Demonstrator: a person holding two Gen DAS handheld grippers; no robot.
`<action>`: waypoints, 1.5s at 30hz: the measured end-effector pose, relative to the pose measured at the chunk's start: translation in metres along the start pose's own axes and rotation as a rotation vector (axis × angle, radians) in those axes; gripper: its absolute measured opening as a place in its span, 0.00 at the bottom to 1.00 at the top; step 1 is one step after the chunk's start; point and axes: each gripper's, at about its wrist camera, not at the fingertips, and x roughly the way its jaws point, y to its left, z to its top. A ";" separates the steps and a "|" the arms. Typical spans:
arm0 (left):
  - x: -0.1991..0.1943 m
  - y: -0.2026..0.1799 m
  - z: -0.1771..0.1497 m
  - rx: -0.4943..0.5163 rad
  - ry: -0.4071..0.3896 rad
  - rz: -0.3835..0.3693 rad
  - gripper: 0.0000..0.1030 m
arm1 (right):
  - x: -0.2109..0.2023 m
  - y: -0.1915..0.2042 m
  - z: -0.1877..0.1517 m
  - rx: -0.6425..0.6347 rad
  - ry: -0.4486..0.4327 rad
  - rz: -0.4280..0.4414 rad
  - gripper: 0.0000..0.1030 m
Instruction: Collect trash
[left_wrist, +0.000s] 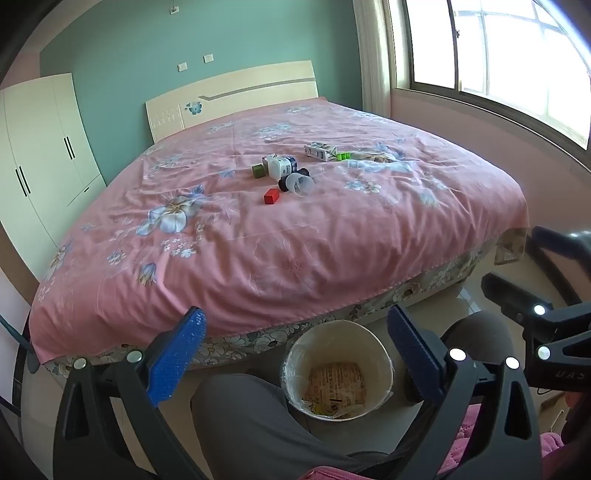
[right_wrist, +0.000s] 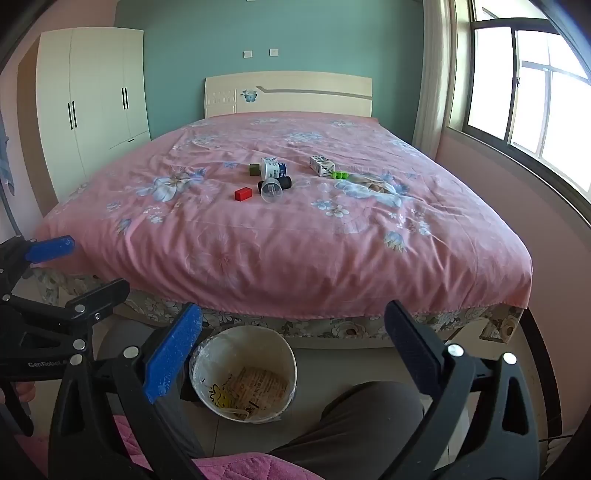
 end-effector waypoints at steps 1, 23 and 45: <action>0.000 0.000 0.000 0.000 0.000 0.000 0.97 | 0.000 0.000 0.000 0.000 0.000 0.000 0.94; -0.001 -0.001 0.001 -0.003 -0.006 0.000 0.97 | 0.000 0.000 0.000 -0.003 -0.012 -0.003 0.94; -0.001 -0.002 0.002 -0.003 -0.003 -0.002 0.97 | 0.003 0.005 0.002 -0.001 0.013 0.004 0.94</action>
